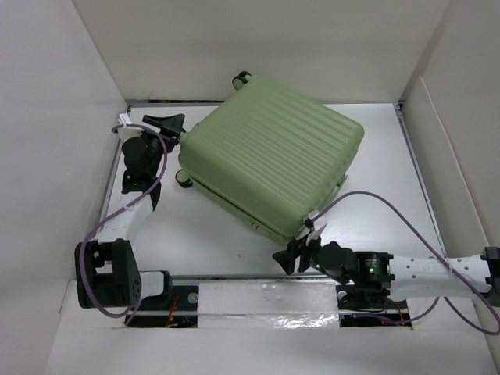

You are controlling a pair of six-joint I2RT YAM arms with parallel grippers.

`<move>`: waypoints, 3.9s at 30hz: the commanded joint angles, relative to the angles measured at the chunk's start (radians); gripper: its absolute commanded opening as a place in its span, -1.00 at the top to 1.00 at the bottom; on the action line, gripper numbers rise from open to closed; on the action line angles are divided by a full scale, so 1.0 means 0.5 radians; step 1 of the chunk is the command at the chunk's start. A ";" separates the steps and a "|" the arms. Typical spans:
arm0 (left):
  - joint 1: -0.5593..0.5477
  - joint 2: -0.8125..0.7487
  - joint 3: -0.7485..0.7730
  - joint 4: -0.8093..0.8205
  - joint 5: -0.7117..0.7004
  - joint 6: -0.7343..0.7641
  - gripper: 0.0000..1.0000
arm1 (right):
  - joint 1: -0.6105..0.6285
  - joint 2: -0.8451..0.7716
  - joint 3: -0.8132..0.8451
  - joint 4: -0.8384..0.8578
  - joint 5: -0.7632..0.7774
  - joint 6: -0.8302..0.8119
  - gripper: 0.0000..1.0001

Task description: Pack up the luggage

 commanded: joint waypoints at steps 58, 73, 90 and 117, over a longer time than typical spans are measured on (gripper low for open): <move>-0.470 -1.385 -1.246 0.110 -0.278 0.283 1.00 | 0.416 -0.227 -0.035 -0.776 0.898 0.829 0.29; -0.470 -1.100 -0.982 0.328 -0.370 0.154 1.00 | 0.416 -0.253 0.210 -1.807 1.097 1.556 -0.15; -0.470 -1.066 -1.083 0.328 -0.318 0.170 1.00 | 0.395 -0.225 0.241 -1.525 1.711 1.053 0.06; -0.470 -1.084 -1.086 0.325 -0.337 0.200 1.00 | -0.096 -0.394 -0.032 -1.010 1.140 0.618 0.14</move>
